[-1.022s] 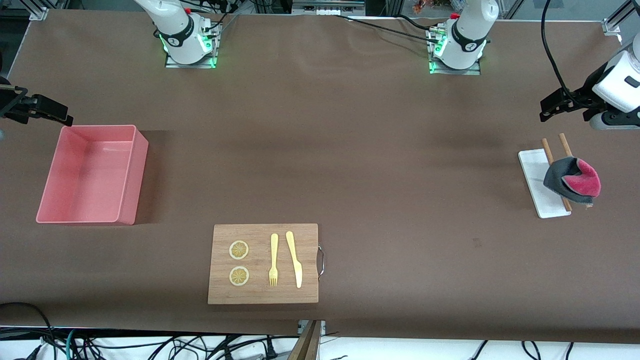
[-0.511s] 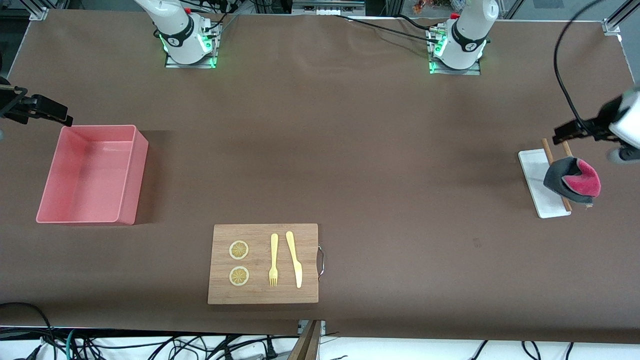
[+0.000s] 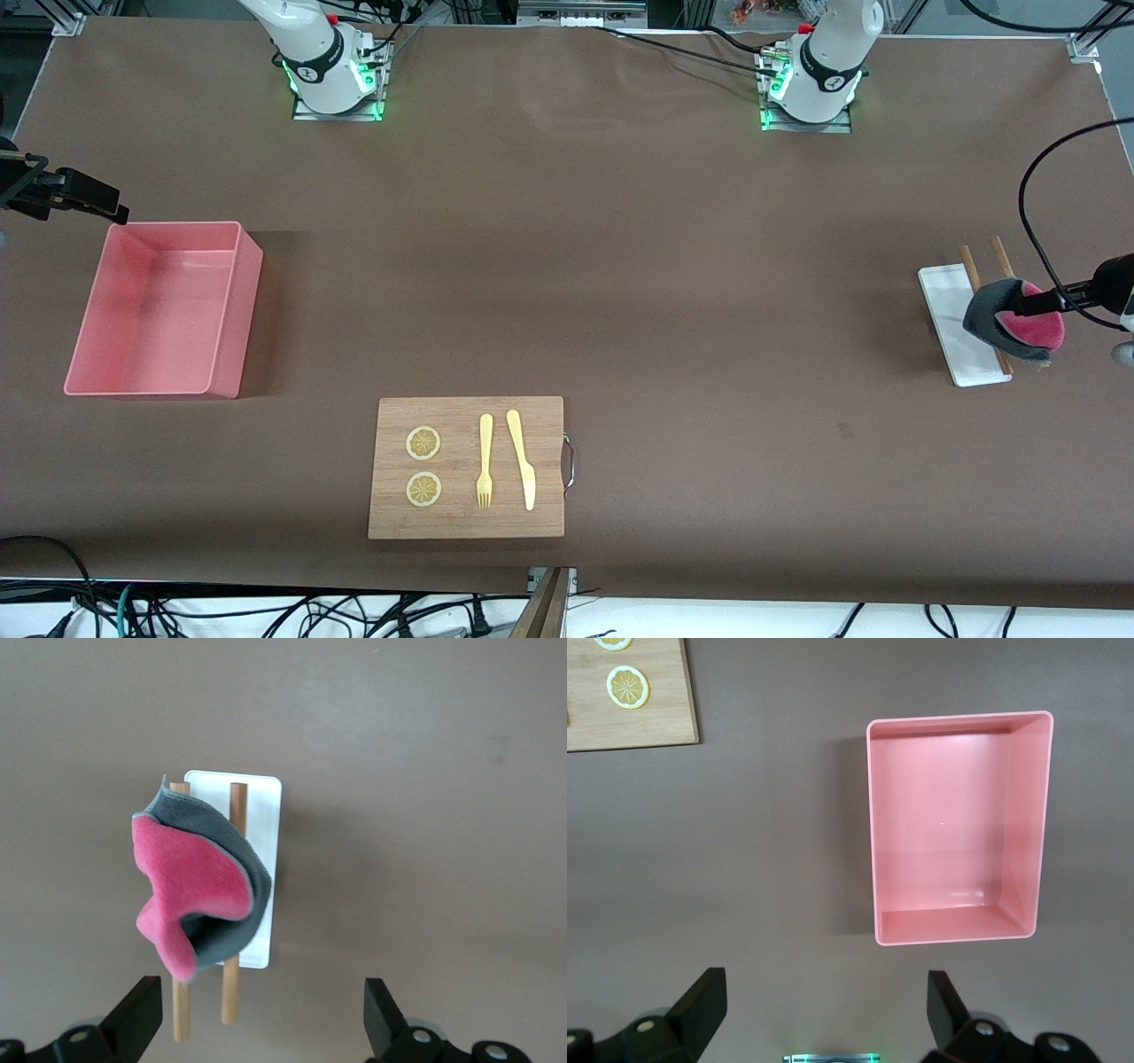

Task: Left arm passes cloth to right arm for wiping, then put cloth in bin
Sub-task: 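Close the left gripper on the pink-grey cloth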

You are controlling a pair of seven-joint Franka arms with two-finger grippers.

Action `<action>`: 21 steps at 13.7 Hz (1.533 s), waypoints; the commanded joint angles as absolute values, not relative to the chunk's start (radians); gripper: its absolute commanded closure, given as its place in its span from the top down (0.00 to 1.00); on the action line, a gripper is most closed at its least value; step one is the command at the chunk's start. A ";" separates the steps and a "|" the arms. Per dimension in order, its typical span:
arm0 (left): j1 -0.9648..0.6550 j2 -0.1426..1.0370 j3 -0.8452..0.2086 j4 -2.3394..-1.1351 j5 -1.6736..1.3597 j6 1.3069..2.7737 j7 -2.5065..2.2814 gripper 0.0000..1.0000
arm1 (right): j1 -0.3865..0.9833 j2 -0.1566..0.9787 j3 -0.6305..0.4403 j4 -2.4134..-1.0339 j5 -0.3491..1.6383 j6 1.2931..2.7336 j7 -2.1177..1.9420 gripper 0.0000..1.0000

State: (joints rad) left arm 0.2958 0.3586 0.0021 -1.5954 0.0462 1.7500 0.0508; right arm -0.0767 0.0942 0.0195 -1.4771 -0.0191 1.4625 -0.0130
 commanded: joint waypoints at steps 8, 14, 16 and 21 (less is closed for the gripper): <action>0.379 0.442 -0.009 -1.558 0.052 1.798 0.181 1.00 | -0.083 0.106 0.023 -1.453 -0.021 1.456 -0.026 1.00; 0.388 0.459 -0.009 -1.554 0.052 1.802 0.270 0.49 | -0.080 0.106 0.026 -1.451 -0.020 1.462 -0.025 1.00; 0.400 0.459 -0.009 -1.551 0.052 1.802 0.311 0.35 | -0.080 0.106 0.028 -1.445 -0.020 1.462 -0.026 1.00; 0.405 0.460 -0.009 -1.551 0.052 1.802 0.347 0.00 | -0.077 0.107 0.031 -1.443 -0.020 1.462 -0.026 1.00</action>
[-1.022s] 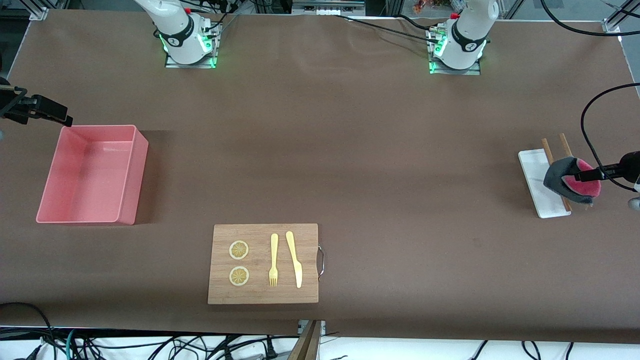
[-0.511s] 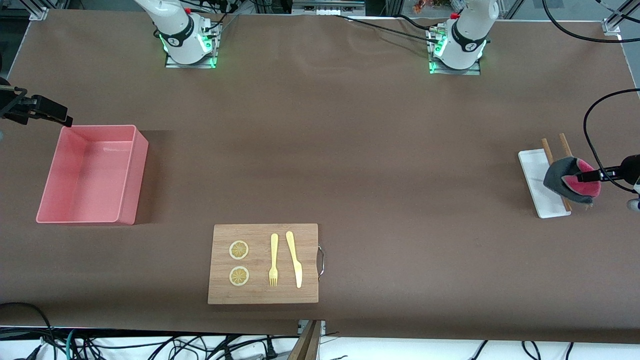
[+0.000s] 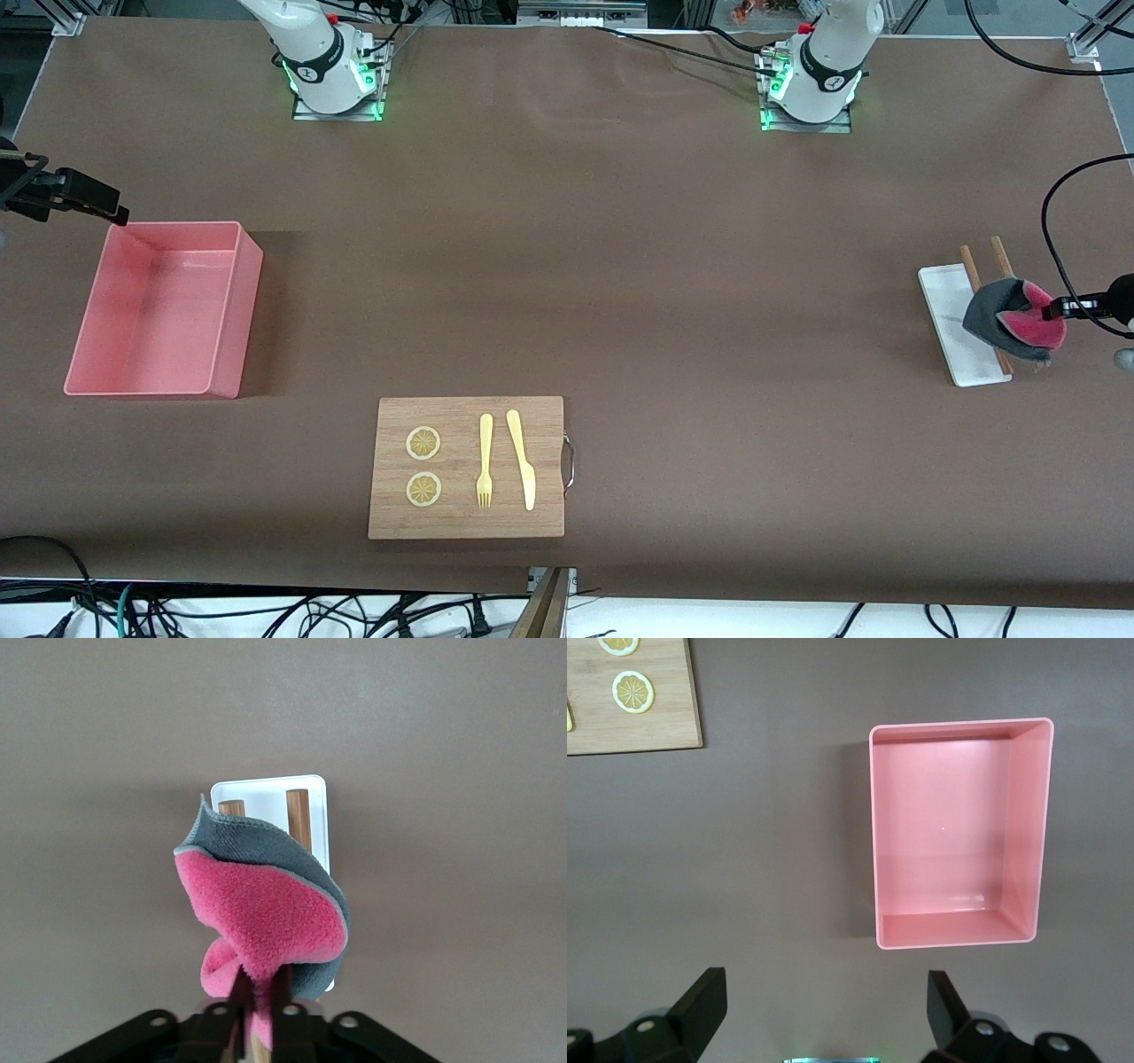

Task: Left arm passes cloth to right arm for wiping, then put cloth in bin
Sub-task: 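Lift the cloth with the left gripper while the right gripper moves up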

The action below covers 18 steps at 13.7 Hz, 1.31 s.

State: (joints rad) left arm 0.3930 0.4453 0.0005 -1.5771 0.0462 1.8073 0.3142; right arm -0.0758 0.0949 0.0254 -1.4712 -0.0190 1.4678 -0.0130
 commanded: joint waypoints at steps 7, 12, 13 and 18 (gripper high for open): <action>0.394 0.434 -0.020 -1.505 0.057 1.777 0.386 0.00 | -0.046 0.126 0.038 -1.443 -0.012 1.466 -0.020 1.00; 0.393 0.430 -0.165 -1.287 0.052 1.519 0.405 0.00 | -0.041 0.146 0.038 -1.454 -0.002 1.471 -0.025 1.00; 0.393 0.430 -0.213 -1.260 0.051 1.487 0.396 0.00 | -0.037 0.161 0.038 -1.454 -0.002 1.470 -0.025 1.00; 0.364 0.439 -0.555 -1.243 0.046 1.456 0.016 0.00 | -0.025 0.199 0.038 -1.451 0.006 1.480 -0.006 1.00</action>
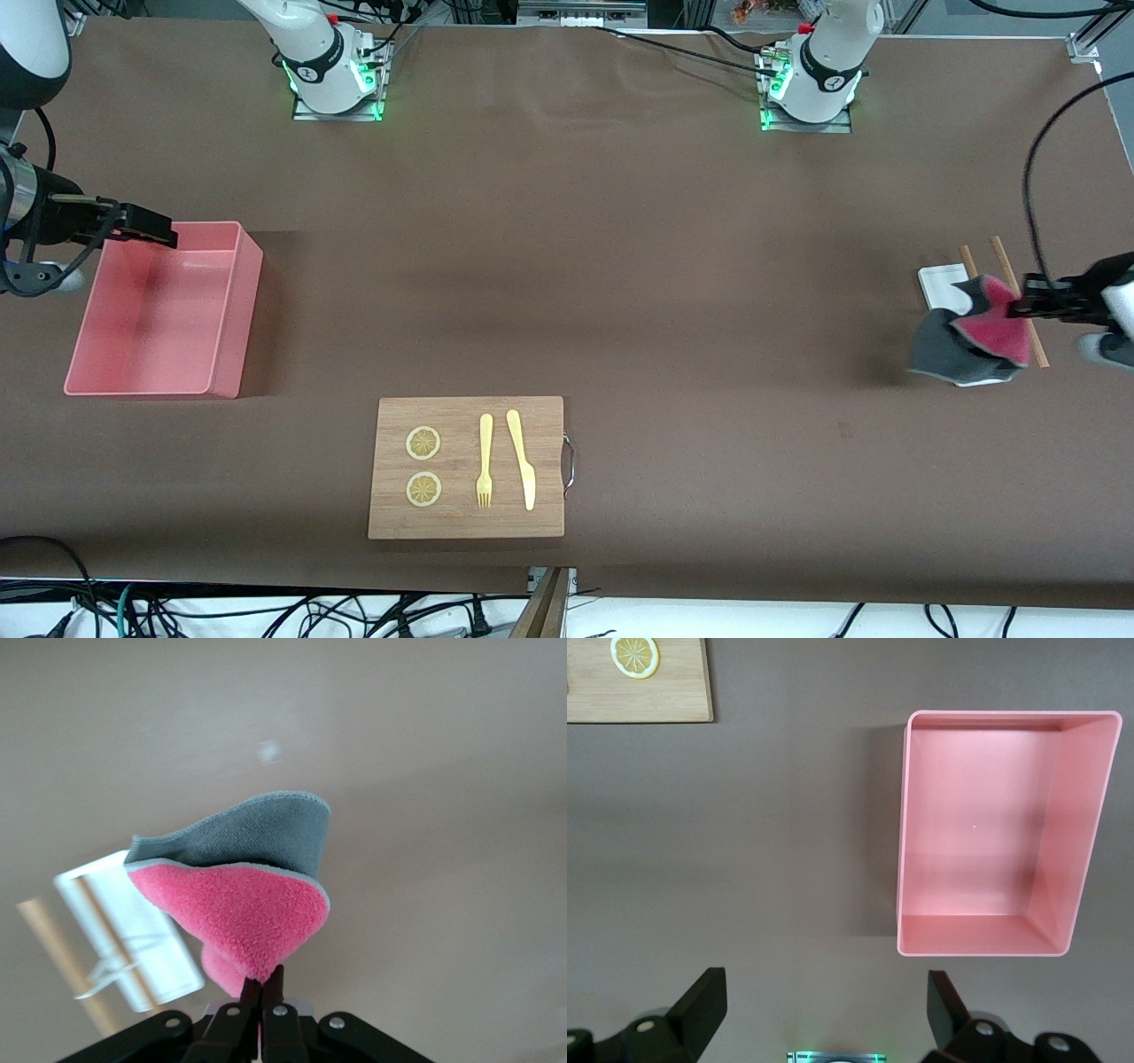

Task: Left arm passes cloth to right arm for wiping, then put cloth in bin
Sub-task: 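Lift the cloth with the left gripper while the right gripper moves up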

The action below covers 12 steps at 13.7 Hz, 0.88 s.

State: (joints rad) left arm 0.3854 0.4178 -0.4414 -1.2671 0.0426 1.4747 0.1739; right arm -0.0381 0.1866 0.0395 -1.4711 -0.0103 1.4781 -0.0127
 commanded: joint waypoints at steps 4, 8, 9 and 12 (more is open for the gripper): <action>0.114 0.495 -0.584 -1.241 -0.144 1.589 -0.525 0.00 | 0.024 0.248 0.038 -1.448 0.087 1.549 0.136 1.00; -0.110 0.583 -0.584 -1.227 -0.239 1.909 -0.855 0.00 | 0.104 0.293 0.038 -1.448 0.127 1.627 0.309 1.00; -0.159 0.604 -0.584 -1.227 -0.264 2.002 -0.926 0.00 | 0.118 0.304 0.038 -1.448 0.149 1.650 0.351 1.00; -0.306 0.662 -0.584 -1.227 -0.356 2.311 -1.134 0.00 | 0.138 0.342 0.038 -1.450 0.218 1.704 0.426 1.00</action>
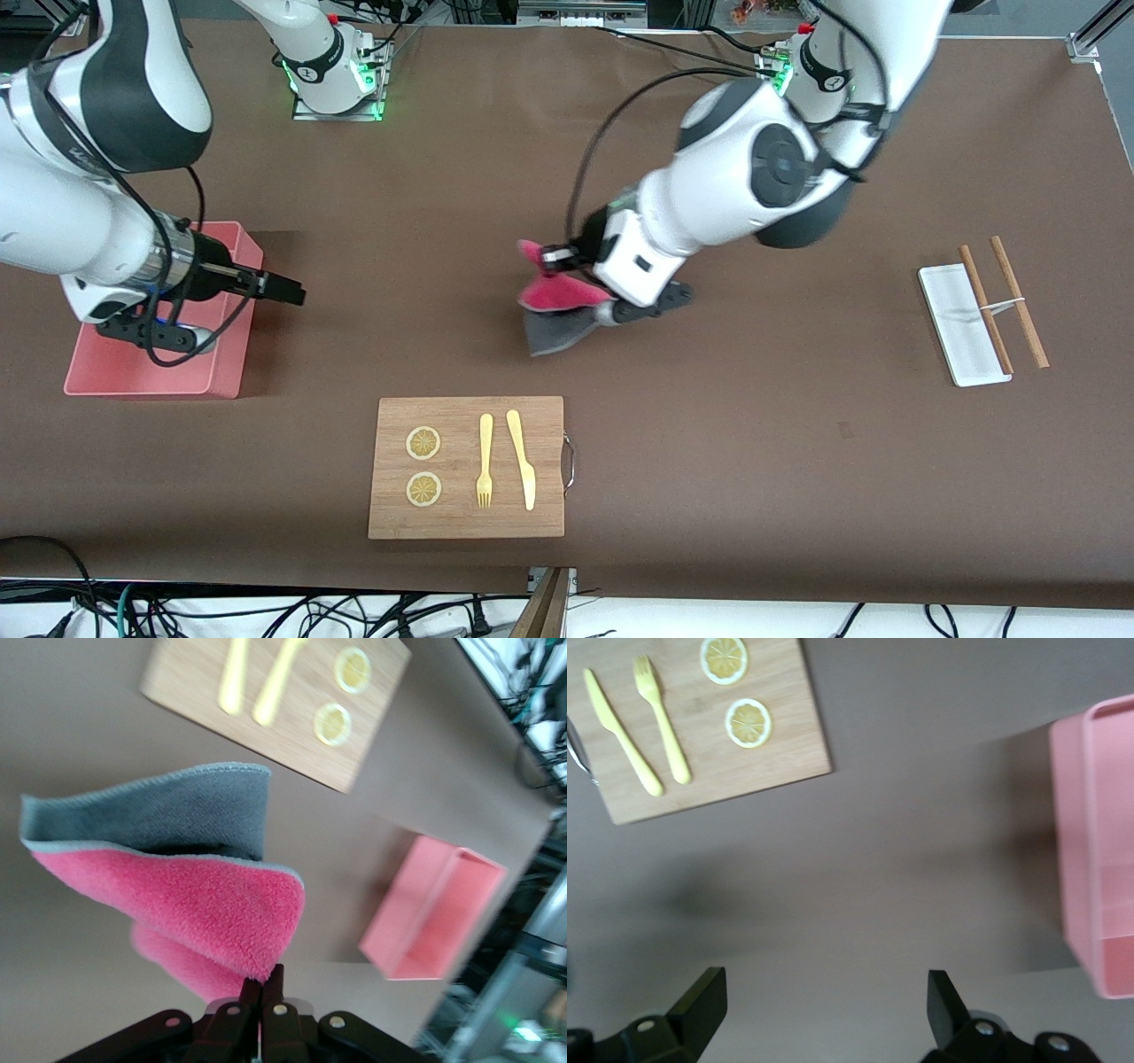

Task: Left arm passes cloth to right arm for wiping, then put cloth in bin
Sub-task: 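Lift the cloth with the left gripper while the right gripper moves up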

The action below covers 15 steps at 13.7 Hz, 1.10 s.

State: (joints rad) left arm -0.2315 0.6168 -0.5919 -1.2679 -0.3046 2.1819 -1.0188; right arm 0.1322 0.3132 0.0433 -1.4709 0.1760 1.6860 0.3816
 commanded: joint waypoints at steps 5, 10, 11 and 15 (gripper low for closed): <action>-0.376 0.713 -0.583 -1.192 -0.362 2.473 -1.192 0.00 | 0.178 0.382 0.038 -1.450 0.267 1.758 0.526 1.00; -0.376 0.713 -0.584 -1.190 -0.388 2.474 -1.192 0.00 | 0.189 0.411 0.038 -1.456 0.325 1.767 0.583 1.00; -0.376 0.713 -0.583 -1.190 -0.388 2.474 -1.192 0.00 | 0.192 0.411 0.040 -1.465 0.327 1.758 0.583 1.00; -0.376 0.713 -0.583 -1.190 -0.388 2.474 -1.192 0.00 | 0.230 0.410 0.038 -1.483 0.337 1.727 0.711 1.00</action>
